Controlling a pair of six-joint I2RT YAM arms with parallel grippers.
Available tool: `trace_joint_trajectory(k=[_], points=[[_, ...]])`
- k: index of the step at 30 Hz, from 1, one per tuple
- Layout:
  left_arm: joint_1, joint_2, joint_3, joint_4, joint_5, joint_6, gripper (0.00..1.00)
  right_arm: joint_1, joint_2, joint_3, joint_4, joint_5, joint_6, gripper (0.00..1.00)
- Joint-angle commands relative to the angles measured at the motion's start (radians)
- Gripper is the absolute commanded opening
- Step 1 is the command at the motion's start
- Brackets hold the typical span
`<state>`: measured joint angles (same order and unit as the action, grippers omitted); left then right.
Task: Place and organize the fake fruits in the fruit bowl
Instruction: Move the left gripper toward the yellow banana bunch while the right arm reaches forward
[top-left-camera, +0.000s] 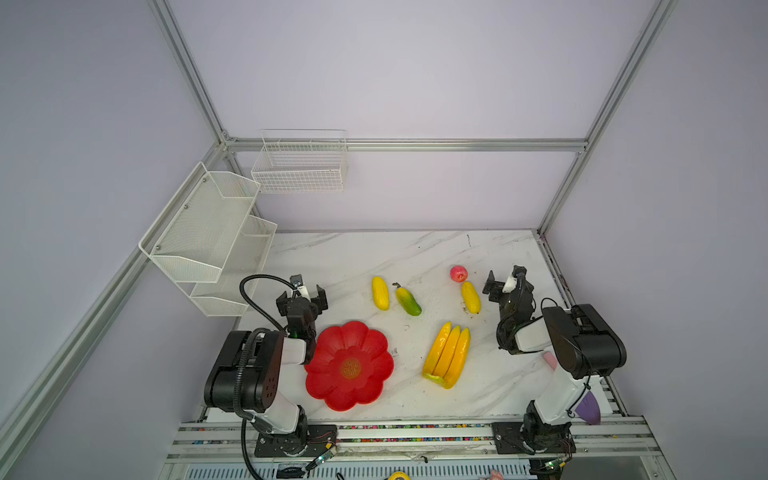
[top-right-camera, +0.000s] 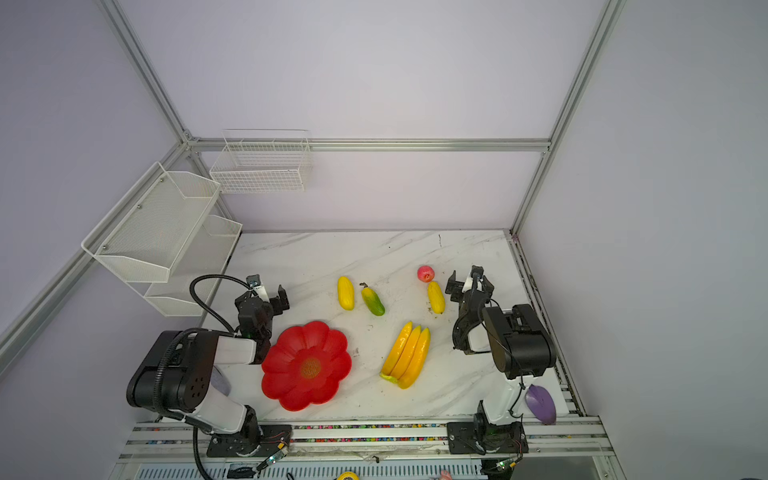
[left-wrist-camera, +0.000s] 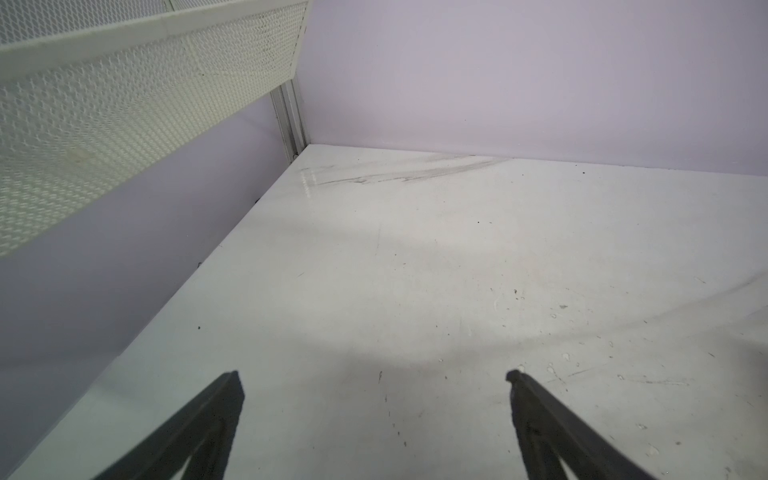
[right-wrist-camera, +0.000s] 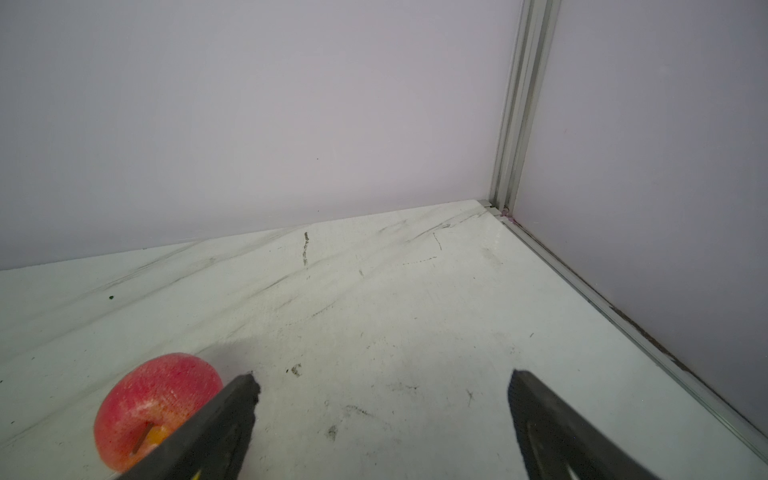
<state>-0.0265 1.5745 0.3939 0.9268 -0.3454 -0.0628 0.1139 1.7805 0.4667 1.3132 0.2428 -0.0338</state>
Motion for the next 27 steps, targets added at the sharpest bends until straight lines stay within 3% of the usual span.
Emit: trace_joint_trajectory(k=[1,24,27], points=[[0.007,0.001,-0.030,0.057,-0.015,0.014,1.00,0.004,0.007,-0.008,0.048,0.004,-0.014,0.97],[0.008,0.000,-0.032,0.061,-0.013,0.014,1.00,0.005,0.001,-0.018,0.068,0.032,-0.012,0.97],[0.008,-0.036,-0.045,0.063,0.003,0.025,1.00,0.008,-0.127,-0.095,0.098,0.108,0.007,0.97]])
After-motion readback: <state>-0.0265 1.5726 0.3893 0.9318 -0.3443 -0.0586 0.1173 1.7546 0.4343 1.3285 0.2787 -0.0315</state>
